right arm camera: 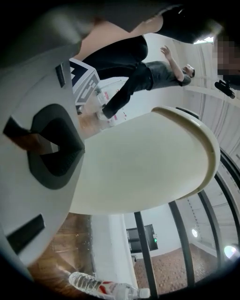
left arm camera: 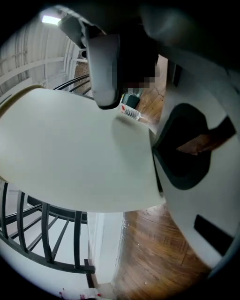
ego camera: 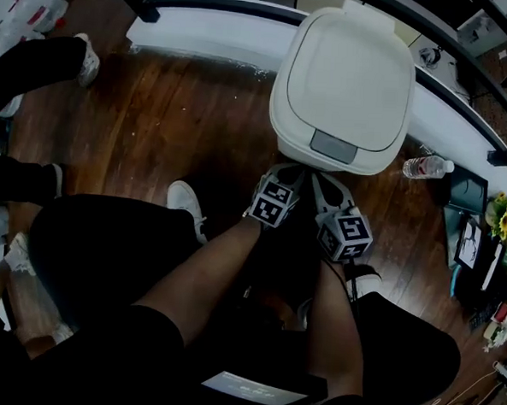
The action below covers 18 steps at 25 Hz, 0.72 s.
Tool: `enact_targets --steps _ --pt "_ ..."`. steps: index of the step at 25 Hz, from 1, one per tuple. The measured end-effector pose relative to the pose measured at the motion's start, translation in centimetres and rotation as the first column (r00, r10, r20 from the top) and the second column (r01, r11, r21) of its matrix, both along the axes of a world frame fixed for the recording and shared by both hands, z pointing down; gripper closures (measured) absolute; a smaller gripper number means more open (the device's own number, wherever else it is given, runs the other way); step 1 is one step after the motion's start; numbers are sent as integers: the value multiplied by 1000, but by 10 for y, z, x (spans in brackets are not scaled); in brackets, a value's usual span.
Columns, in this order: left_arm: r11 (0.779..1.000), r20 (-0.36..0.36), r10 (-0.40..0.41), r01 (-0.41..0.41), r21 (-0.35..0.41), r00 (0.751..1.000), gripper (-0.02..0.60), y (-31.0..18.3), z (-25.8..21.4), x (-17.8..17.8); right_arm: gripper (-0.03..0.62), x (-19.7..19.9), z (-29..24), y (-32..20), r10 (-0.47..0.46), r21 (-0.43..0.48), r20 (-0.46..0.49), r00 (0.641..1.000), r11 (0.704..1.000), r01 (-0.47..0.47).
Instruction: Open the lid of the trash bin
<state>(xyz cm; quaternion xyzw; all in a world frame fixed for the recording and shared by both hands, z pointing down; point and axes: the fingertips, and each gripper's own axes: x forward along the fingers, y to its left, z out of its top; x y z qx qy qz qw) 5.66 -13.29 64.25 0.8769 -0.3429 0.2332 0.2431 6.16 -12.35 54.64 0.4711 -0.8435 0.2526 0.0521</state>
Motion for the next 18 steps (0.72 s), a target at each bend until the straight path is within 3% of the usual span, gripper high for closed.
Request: enact_targets --steps 4,14,18 --pt "1000 21 -2 3 -23 1000 541 -8 19 1 576 2 10 -9 -17 -28 19 1000 999 17" --pt "998 69 -2 6 -64 998 541 -20 50 10 576 16 38 -14 -62 -108 -48 997 993 57" --pt "998 47 -17 20 -60 999 540 -29 54 18 576 21 41 -12 -54 -115 -40 998 992 49"
